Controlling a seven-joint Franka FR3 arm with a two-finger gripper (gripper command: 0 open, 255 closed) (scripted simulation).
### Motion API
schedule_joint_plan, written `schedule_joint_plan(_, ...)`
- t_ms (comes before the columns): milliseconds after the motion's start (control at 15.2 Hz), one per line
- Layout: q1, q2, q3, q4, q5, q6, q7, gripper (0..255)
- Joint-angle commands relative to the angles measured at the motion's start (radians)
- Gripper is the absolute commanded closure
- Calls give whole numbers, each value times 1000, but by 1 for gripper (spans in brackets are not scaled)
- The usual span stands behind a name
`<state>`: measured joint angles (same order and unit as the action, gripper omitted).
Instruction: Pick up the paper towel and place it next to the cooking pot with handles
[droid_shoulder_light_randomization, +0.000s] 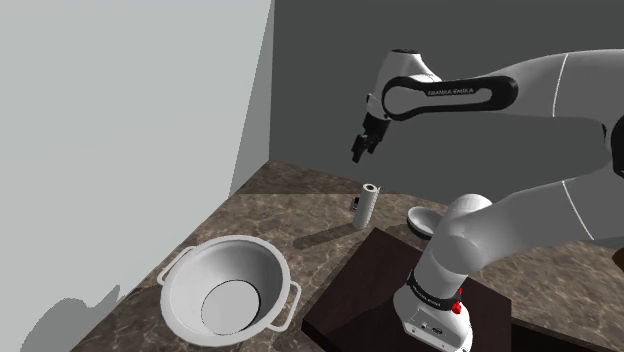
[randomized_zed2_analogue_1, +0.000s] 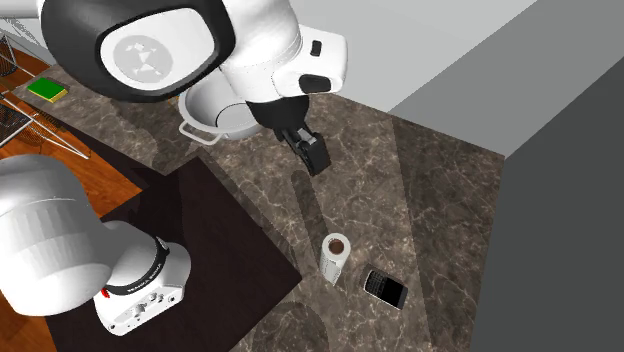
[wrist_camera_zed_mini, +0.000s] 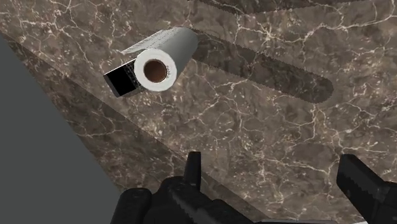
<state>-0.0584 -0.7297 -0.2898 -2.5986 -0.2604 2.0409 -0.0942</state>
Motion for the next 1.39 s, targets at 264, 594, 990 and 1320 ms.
schedule_joint_plan(264,-25,136,-126,-44,-48,161,-102,0)
schedule_joint_plan(594,-25,294,-238,-49,-58,307,-198,0)
schedule_joint_plan(990,8,496,-360,-23,5,457,-335,0)
schedule_joint_plan(1320,32,577,-387,-37,57,545,-375,0)
